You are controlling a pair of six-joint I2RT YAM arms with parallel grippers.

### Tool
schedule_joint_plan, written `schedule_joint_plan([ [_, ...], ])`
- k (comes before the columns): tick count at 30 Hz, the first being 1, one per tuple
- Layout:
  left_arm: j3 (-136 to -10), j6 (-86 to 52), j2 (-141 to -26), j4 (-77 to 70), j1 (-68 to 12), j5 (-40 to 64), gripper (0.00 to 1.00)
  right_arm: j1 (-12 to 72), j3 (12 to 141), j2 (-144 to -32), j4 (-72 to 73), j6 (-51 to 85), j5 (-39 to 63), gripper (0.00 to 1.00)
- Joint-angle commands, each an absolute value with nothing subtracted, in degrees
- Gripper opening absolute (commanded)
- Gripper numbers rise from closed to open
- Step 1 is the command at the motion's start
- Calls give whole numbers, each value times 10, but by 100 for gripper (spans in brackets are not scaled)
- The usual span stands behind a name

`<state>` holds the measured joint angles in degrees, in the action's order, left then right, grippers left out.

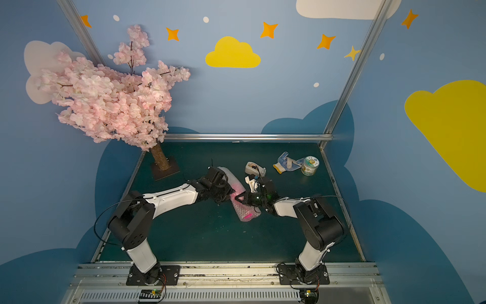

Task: Wrap wine glasses in bubble wrap
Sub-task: Stick the tape on the bubble wrap.

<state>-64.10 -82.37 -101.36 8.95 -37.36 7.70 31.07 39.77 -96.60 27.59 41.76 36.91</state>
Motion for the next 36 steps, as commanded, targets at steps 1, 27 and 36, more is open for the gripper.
schedule_joint_plan([
  [1,-640,-812,-1028,133,-373,85,35,310,413,-924,255,412,359,0],
  [27,-648,-789,-1026,136,-370,84,35,309,431,-942,224,402,382,0],
  [36,-660,-727,-1035,121,-364,92,35,272,456,-797,-17,326,325,37],
])
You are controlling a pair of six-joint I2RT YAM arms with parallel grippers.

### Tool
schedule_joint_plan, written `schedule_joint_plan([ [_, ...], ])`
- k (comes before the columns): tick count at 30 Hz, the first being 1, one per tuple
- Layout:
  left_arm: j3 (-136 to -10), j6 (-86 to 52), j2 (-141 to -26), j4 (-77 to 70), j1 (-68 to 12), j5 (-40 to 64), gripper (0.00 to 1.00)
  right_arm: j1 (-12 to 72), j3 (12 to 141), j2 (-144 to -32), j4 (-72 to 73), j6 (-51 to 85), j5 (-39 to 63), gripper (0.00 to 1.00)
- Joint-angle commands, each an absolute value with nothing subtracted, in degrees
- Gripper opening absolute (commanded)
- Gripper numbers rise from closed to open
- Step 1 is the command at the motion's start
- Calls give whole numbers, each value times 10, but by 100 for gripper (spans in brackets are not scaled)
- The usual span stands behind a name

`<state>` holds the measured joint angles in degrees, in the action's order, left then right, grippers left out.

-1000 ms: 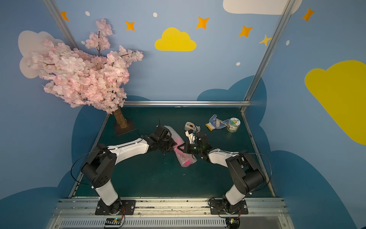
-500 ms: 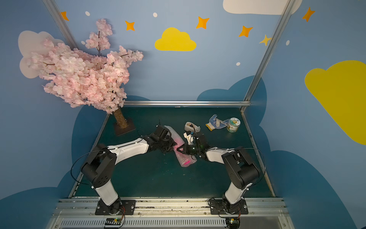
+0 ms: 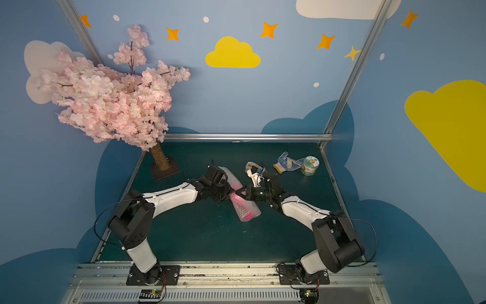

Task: Wrap wine glasses in bubble wrap
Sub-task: Stick the tape on the bubble wrap, then pick up the bubble wrap from the center of the board.

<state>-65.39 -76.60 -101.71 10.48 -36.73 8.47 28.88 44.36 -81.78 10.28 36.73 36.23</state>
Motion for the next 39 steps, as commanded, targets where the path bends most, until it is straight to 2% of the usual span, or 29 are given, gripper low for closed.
schedule_joint_plan([
  [1,-660,-716,-1036,113,-363,97,35,262,453,-794,-29,324,320,40],
  [6,-671,-630,-1038,80,-357,119,35,211,453,-800,-53,293,338,55],
  [8,-680,-591,-1040,76,-353,130,35,194,465,-810,-67,276,354,67],
  [9,-688,-570,-1042,85,-352,138,35,187,474,-815,-74,264,366,69],
  [13,-729,-498,-1058,139,-339,193,38,178,511,-845,-113,243,383,69],
  [21,-747,-470,-1064,177,-320,211,64,173,575,-952,-121,207,412,70],
  [23,-754,-459,-1056,192,-314,212,70,168,596,-977,-120,202,422,78],
  [30,-735,-445,-1015,244,-263,225,75,167,692,-1052,-173,160,486,82],
  [35,-664,-457,-998,207,-219,249,75,179,741,-1105,-207,137,519,82],
  [39,-662,-441,-1016,200,-201,282,75,182,766,-1140,-226,126,540,82],
])
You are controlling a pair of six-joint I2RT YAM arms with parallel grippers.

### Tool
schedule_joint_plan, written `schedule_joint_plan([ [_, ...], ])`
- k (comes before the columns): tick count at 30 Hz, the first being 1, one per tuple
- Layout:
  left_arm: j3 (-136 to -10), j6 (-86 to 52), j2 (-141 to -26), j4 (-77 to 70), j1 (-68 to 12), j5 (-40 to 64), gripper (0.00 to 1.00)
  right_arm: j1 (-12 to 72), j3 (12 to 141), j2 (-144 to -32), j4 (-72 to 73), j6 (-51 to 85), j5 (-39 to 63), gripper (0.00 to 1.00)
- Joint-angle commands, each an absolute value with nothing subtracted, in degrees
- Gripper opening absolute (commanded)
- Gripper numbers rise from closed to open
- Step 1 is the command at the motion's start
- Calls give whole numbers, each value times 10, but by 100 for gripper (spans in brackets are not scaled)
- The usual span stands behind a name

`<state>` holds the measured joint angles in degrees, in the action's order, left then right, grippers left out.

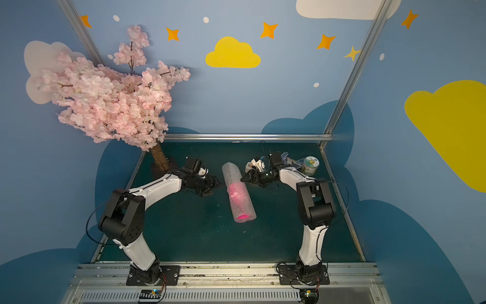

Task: Wrap wine glasses in bubble wrap
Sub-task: Pick up the bubble wrap from the center of the board.

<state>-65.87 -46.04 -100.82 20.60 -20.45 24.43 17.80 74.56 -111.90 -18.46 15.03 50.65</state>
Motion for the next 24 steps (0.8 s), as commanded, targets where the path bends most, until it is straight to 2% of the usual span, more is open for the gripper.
schedule_joint_plan([
  [1,-667,-439,-1027,196,-201,289,75,182,772,-1148,-230,122,544,82],
  [5,-703,-437,-1088,192,-200,302,75,182,790,-1181,-228,117,578,82],
  [10,-748,-429,-1136,199,-204,313,68,193,790,-1198,-218,107,611,82],
  [15,-759,-429,-1155,211,-215,323,63,203,764,-1185,-205,102,626,82],
  [21,-746,-443,-1165,189,-225,326,63,216,742,-1188,-238,76,621,82],
  [24,-740,-447,-1160,188,-230,322,62,220,729,-1186,-220,107,610,82],
])
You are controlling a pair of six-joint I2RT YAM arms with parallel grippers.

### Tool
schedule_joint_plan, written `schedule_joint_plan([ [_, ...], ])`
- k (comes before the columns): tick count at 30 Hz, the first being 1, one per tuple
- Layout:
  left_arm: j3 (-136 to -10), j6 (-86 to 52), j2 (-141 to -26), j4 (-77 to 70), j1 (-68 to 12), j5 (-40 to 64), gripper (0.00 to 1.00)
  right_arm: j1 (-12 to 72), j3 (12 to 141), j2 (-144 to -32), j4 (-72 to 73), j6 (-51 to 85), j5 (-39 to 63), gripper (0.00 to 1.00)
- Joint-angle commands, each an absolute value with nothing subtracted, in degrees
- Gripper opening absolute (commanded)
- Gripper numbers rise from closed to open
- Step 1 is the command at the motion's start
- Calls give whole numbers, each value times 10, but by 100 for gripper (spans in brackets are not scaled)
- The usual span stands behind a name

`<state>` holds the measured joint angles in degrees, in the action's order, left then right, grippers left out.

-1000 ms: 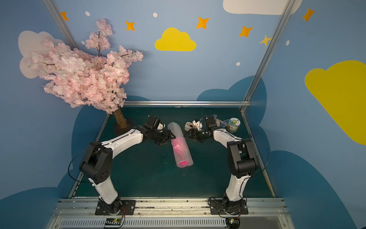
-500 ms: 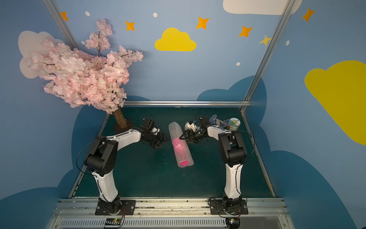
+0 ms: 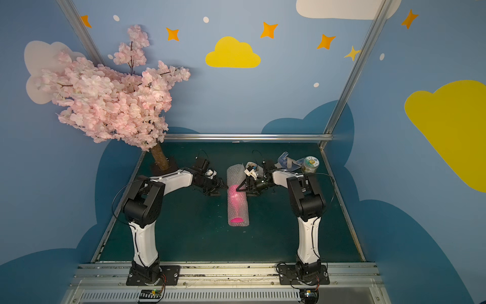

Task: Wrap wine glasses in bubble wrap
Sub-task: Pick up the bubble wrap from the center of the board.

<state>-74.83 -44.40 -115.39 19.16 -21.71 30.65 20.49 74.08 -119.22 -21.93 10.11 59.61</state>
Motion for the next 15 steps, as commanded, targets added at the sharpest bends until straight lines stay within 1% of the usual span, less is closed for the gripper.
schedule_joint_plan([
  [1,-736,-448,-1156,190,-230,318,62,219,723,-1184,-211,120,600,82],
  [3,-724,-450,-1143,195,-229,306,62,216,706,-1173,-190,156,581,82],
  [6,-706,-447,-1120,211,-225,291,62,211,663,-1125,-126,218,565,82],
  [11,-695,-441,-1099,226,-223,298,65,207,622,-1057,-72,288,545,82],
  [15,-689,-442,-1088,233,-220,306,67,204,580,-1021,-53,301,530,82],
])
